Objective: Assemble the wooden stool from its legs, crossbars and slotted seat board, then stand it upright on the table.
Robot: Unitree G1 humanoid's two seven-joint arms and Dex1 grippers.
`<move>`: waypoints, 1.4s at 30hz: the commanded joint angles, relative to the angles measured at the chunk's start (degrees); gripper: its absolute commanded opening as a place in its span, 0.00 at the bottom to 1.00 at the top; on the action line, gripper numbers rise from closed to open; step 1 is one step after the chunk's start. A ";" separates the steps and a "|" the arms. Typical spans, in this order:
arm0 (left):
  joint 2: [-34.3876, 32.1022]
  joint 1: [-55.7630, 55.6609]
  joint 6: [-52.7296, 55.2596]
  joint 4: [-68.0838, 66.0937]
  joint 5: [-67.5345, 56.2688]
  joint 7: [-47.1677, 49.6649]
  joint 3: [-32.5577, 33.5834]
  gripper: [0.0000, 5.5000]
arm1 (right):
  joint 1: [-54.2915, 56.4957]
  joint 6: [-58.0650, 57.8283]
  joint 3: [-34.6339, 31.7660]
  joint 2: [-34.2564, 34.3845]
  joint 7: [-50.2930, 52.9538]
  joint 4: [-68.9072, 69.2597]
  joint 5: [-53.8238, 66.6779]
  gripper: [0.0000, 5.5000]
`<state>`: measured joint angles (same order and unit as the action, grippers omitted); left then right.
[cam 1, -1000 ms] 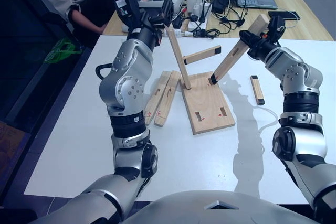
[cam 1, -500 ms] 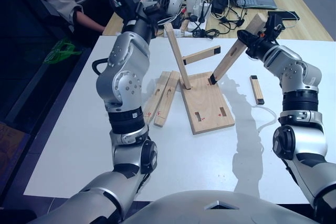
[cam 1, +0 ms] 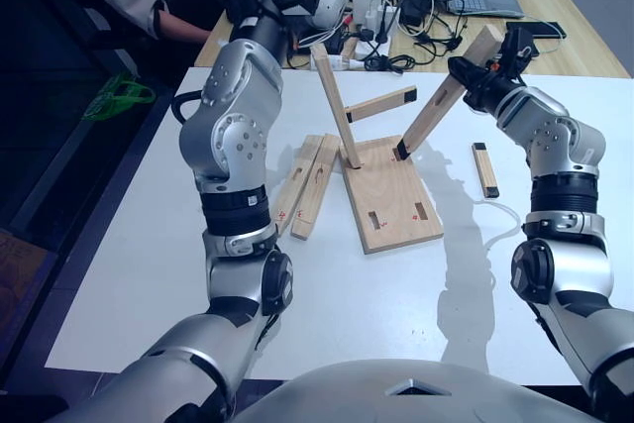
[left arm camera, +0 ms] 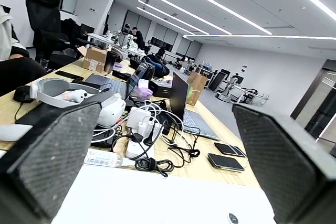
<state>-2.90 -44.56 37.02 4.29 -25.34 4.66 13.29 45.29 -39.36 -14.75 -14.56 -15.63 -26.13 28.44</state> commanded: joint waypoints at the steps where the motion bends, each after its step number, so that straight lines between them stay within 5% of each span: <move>1: -0.40 -0.32 0.35 -0.28 0.43 0.28 -0.03 0.84 | -2.73 -3.83 0.96 0.05 1.34 -0.70 -1.38 0.18; 42: 5.15 4.37 -3.97 3.02 0.38 4.36 -1.41 0.84 | -6.70 -17.72 5.40 -6.37 -0.54 6.40 -1.99 0.18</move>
<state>1.85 -40.40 33.04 6.74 -25.34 8.33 12.17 42.86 -51.42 -12.23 -19.72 -17.19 -16.64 29.54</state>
